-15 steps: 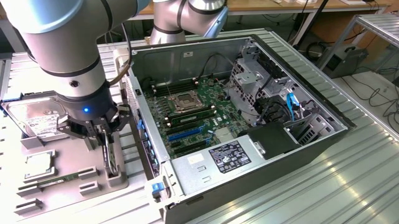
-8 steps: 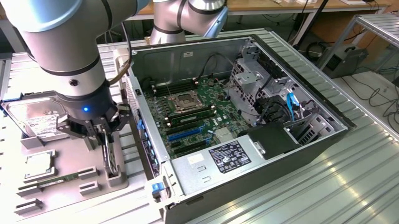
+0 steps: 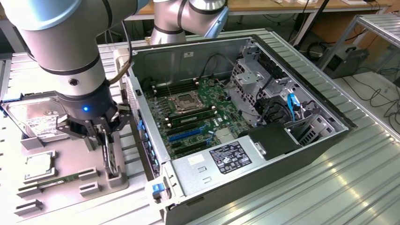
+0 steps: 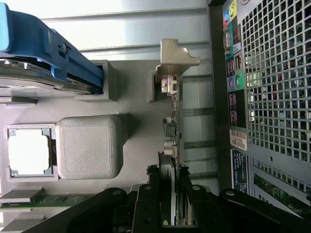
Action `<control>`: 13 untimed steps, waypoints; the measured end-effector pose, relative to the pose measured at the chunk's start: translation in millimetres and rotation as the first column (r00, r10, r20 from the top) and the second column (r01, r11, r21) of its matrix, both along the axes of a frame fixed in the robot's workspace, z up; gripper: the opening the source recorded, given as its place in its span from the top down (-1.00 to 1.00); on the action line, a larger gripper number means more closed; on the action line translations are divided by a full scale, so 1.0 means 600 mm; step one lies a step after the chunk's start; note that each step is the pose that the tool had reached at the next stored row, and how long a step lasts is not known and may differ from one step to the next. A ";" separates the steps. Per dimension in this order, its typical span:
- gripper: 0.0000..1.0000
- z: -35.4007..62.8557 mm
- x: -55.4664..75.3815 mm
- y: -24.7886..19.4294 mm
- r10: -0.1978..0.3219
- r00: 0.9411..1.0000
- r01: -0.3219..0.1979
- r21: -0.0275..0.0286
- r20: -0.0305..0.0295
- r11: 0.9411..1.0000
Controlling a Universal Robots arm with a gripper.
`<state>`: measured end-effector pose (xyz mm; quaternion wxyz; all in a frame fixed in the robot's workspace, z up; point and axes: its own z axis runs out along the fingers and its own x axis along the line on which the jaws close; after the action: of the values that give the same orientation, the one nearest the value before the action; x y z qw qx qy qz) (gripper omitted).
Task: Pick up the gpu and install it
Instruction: 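Pick up the gpu and move the gpu toward the slot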
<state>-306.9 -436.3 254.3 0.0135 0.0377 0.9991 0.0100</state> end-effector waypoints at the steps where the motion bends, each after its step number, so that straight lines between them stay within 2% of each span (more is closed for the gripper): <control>1: 0.47 0.000 0.000 0.0000 0.000 1.000 0.000 0.000 0.000 1.000; 13: 0.47 0.006 0.000 0.0000 0.000 1.000 0.000 0.000 0.000 1.000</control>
<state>-306.9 -436.3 257.7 0.0135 0.0377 0.9991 0.0101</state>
